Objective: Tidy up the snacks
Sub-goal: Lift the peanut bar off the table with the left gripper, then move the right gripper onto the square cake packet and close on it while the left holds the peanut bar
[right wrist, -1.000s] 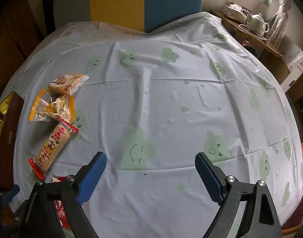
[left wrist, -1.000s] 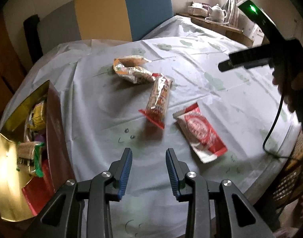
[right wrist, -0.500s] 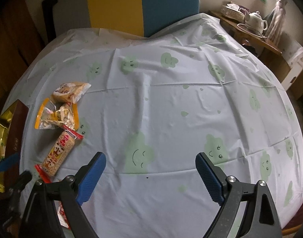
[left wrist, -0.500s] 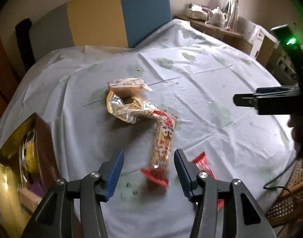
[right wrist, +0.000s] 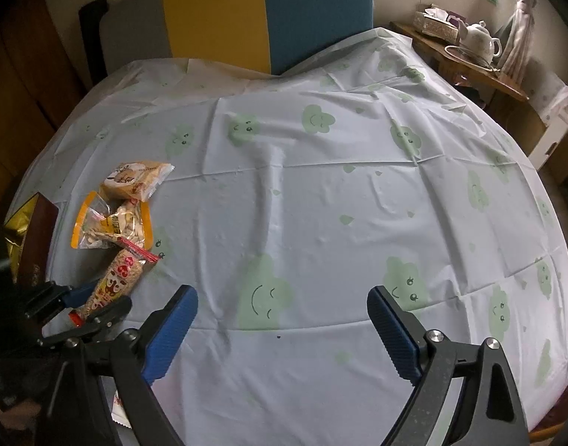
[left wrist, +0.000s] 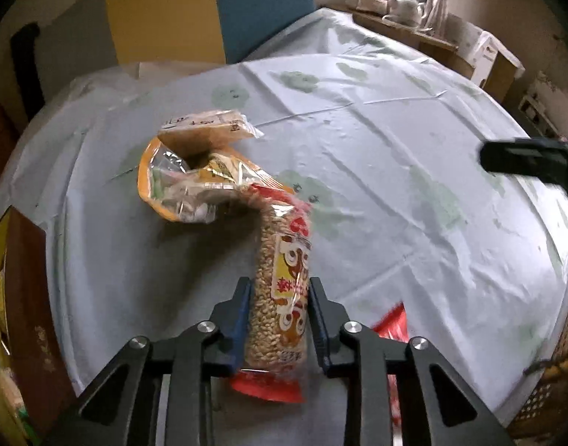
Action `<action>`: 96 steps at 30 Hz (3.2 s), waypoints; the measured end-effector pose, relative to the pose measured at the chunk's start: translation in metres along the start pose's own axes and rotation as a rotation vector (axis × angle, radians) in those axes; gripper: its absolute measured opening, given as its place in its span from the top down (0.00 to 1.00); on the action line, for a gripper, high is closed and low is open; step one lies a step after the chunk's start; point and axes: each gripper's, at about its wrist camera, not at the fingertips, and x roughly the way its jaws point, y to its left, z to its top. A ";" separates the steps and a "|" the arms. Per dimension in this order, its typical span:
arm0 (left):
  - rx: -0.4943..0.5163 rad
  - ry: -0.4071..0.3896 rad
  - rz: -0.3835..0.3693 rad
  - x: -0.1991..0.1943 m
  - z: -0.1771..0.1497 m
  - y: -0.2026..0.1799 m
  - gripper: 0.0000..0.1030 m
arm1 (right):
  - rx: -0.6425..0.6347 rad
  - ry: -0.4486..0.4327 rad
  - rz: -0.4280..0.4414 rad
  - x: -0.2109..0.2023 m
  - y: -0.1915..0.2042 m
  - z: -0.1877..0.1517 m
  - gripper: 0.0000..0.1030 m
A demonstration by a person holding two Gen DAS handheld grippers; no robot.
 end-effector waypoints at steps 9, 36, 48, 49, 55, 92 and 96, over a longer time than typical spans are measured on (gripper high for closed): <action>-0.092 -0.160 0.066 -0.035 -0.071 0.012 0.71 | -0.005 0.013 -0.027 0.004 -0.001 -0.001 0.10; -0.114 -0.341 0.040 -0.040 -0.103 0.015 0.70 | -0.044 0.114 0.240 0.036 0.090 0.040 0.00; -0.149 -0.353 -0.015 -0.041 -0.103 0.025 0.70 | -0.128 0.172 0.108 0.109 0.187 0.113 0.00; -0.150 -0.353 -0.016 -0.040 -0.102 0.025 0.70 | -0.129 0.180 0.083 0.116 0.191 0.114 0.00; -0.150 -0.353 -0.018 -0.040 -0.102 0.024 0.70 | -0.148 0.226 0.027 0.135 0.193 0.113 0.29; -0.082 -0.310 0.090 -0.038 -0.094 0.006 0.69 | -0.235 0.198 -0.059 0.057 0.028 -0.010 0.26; -0.077 -0.305 0.102 -0.038 -0.093 0.005 0.69 | -0.259 0.190 -0.075 0.054 0.034 -0.009 0.26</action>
